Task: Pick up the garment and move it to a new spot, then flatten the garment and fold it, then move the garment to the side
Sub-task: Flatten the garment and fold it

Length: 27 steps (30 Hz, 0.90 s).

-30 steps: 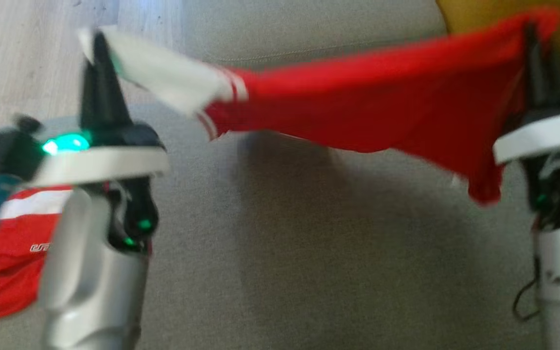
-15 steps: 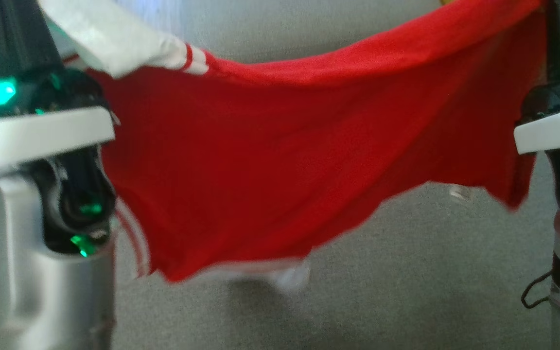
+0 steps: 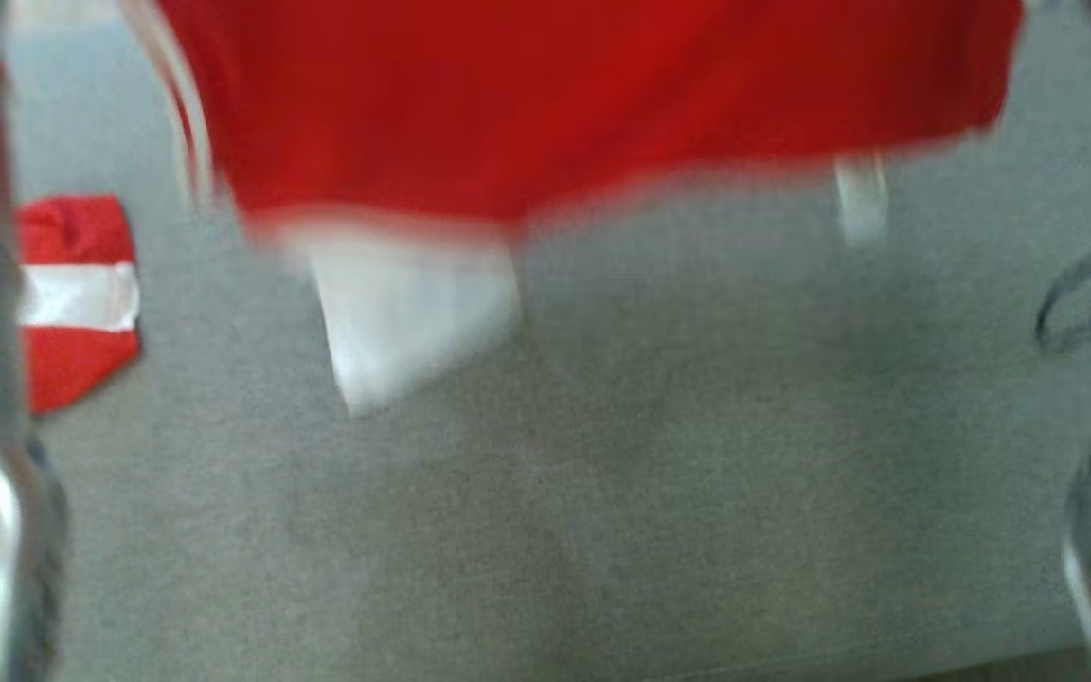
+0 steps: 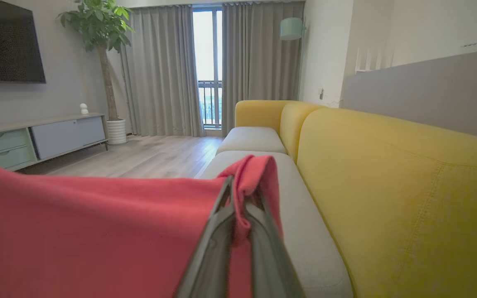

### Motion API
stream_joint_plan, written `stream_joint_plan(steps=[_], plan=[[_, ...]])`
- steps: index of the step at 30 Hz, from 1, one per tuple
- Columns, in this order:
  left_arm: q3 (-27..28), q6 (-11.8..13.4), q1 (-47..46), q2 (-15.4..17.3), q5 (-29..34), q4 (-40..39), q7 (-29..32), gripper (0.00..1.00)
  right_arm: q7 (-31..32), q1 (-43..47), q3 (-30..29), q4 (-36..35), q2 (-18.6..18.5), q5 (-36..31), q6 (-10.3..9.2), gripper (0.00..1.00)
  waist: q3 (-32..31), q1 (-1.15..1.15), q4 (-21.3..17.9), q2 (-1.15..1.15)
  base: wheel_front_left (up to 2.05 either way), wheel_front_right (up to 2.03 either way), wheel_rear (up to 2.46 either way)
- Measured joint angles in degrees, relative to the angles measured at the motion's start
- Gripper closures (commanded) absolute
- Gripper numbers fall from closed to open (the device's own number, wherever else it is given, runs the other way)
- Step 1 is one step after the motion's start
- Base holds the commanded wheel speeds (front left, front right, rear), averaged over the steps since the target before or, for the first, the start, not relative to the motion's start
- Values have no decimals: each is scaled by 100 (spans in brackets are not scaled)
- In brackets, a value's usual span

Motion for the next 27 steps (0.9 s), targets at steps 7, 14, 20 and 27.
stream_joint_plan(steps=[7,14,20,27], plan=[[9,-360,-1549,103,244,1258,-839,100,-1261,-1867,-43,1804,59,-358,0,100,535,1,71,0,0,0,0],[-167,-670,-1617,-87,233,2230,-1441,100,-2431,-2077,-346,3267,53,-443,0,100,579,-3,367,0,0,0,0],[-622,-801,-536,-347,134,2751,-1614,100,-2184,-1283,-358,4531,62,-8,0,100,508,-2,581,0,0,0,0],[-1277,-849,1190,-125,77,2897,-1637,100,-1374,-365,511,5136,-83,456,0,100,198,-4,716,0,0,0,0]])
